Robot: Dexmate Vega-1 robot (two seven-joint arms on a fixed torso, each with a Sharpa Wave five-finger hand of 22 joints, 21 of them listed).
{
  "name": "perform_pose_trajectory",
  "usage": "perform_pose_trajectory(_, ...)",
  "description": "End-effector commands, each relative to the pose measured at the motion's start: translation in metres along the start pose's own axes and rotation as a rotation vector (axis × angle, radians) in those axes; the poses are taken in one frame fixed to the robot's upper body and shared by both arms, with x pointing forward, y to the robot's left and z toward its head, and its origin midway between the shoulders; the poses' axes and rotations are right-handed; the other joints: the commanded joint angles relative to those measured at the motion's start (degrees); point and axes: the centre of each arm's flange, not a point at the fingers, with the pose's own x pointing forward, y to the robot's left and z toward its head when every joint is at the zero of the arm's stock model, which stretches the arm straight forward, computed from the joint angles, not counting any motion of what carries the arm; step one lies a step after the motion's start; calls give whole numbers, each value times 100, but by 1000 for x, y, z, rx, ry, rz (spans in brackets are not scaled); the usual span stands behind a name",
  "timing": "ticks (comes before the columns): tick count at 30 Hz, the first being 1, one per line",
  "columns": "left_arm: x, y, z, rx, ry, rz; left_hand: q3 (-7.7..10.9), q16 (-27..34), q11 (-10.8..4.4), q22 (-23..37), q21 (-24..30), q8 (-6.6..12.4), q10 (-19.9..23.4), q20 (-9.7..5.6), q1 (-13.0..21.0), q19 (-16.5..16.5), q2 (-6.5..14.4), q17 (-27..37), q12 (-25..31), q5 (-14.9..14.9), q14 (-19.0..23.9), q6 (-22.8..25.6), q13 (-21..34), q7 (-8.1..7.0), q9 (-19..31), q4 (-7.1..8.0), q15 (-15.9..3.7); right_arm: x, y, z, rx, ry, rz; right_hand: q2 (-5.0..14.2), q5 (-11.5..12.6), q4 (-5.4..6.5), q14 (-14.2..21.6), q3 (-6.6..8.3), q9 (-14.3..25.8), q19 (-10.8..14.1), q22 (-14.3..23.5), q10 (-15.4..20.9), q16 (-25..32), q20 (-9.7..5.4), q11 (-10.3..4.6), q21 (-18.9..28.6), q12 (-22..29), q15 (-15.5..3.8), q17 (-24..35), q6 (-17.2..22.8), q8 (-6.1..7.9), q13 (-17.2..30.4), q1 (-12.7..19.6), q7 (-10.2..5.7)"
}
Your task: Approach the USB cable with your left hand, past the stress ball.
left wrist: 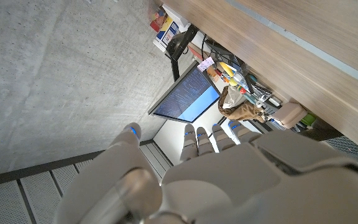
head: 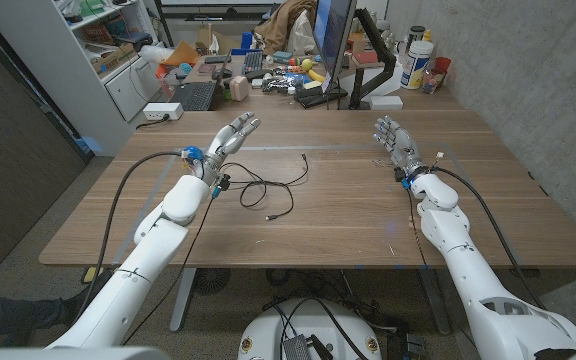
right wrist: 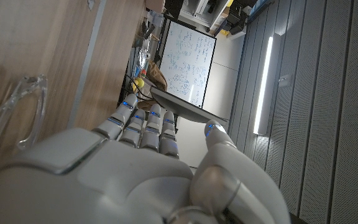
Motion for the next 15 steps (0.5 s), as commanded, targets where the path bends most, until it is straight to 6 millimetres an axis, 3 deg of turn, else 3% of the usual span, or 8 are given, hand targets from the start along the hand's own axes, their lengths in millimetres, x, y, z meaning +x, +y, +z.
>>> perform_pose_trajectory(1, -1, -3, 4, 27, -8, -12, 11, 23, -12, 17, -18, 44, 13, -1, 59, 3, 9, 24, 30, 34, 19, 74, 20, 14, 24, -50, -6, 1, 0, 0, 1, -1, 1, 31, 27, -8, 75, -17, 15, 54, 20, 17, -19, -141, -2, -35, -8, -9, 17, 34, -1, 35, 16, -11)
perform_pose_trajectory(15, -2, -4, 11, 135, -4, 1, 24, 23, -25, 17, -27, 53, 49, 2, 100, 10, 36, 23, 35, 31, 40, 133, 19, -5, 24, -67, -15, 1, -1, 1, 0, -7, -5, 34, 28, -12, 74, -16, 16, 65, 22, 20, -23, -142, -2, -67, -12, -10, 16, 40, -1, 36, 15, -15)
